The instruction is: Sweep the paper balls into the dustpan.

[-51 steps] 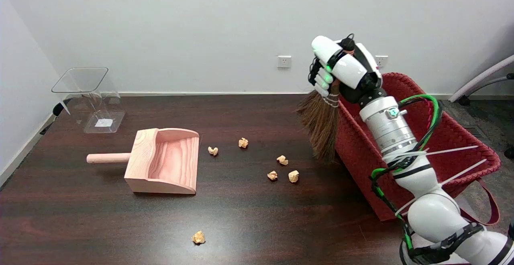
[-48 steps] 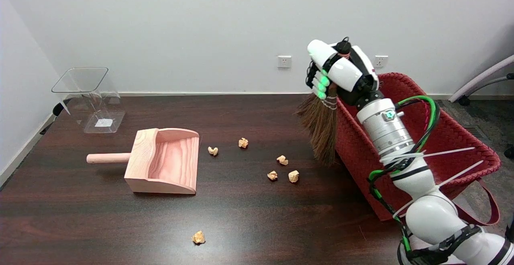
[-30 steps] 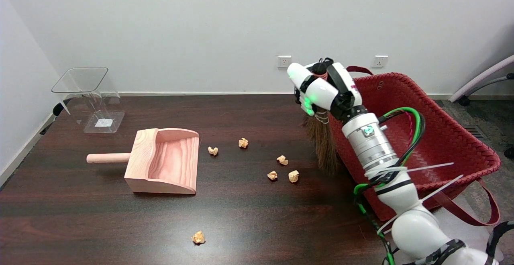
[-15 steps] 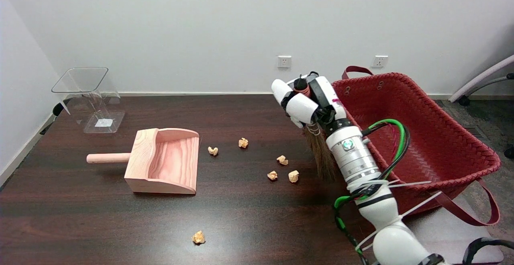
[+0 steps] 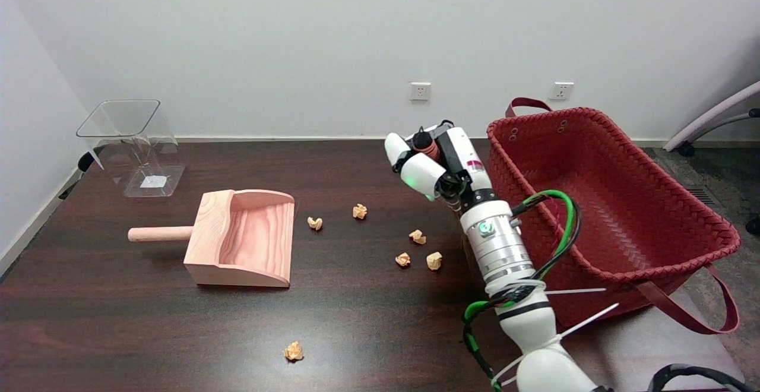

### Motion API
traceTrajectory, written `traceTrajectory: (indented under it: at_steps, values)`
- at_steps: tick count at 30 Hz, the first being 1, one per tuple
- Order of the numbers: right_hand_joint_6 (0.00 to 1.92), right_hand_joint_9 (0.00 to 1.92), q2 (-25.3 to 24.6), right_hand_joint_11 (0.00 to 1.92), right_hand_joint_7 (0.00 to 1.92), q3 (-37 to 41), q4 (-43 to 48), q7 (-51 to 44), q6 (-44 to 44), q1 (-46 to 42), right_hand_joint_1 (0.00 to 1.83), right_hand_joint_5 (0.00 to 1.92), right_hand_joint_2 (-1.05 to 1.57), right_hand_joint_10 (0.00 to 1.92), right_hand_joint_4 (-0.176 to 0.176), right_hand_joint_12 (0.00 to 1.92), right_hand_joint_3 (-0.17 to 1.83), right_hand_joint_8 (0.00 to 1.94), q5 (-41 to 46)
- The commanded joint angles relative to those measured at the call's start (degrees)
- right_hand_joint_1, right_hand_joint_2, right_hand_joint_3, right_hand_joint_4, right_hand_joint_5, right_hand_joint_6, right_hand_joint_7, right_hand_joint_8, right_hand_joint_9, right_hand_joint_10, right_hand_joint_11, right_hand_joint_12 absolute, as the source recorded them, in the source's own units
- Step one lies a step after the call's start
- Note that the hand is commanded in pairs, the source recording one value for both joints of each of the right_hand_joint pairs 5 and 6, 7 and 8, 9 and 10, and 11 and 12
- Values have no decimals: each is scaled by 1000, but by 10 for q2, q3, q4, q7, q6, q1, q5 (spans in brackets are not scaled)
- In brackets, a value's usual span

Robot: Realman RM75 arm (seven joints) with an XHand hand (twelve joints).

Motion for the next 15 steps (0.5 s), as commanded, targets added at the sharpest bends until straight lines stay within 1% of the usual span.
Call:
traceTrajectory:
  at_steps: [1, 5, 13, 15]
  values:
    - [1920, 1920, -62, 1920, 1920, -36, -81, -72, 63, 25, 979, 1920, 1571, 1920, 0, 1920, 980, 1920, -15]
    - [1920, 1920, -76, 1920, 1920, -41, -105, -70, 82, 31, 966, 1920, 1571, 1920, 0, 1920, 1037, 1920, -26]
    - [1920, 1920, -100, 1920, 1920, -52, -139, -63, 85, 55, 957, 1920, 1571, 1920, 0, 1920, 1095, 1920, -27]
    - [1920, 1920, -107, 1920, 1920, -55, -150, -63, 86, 67, 985, 1920, 1571, 1920, 0, 1920, 1107, 1920, -27]
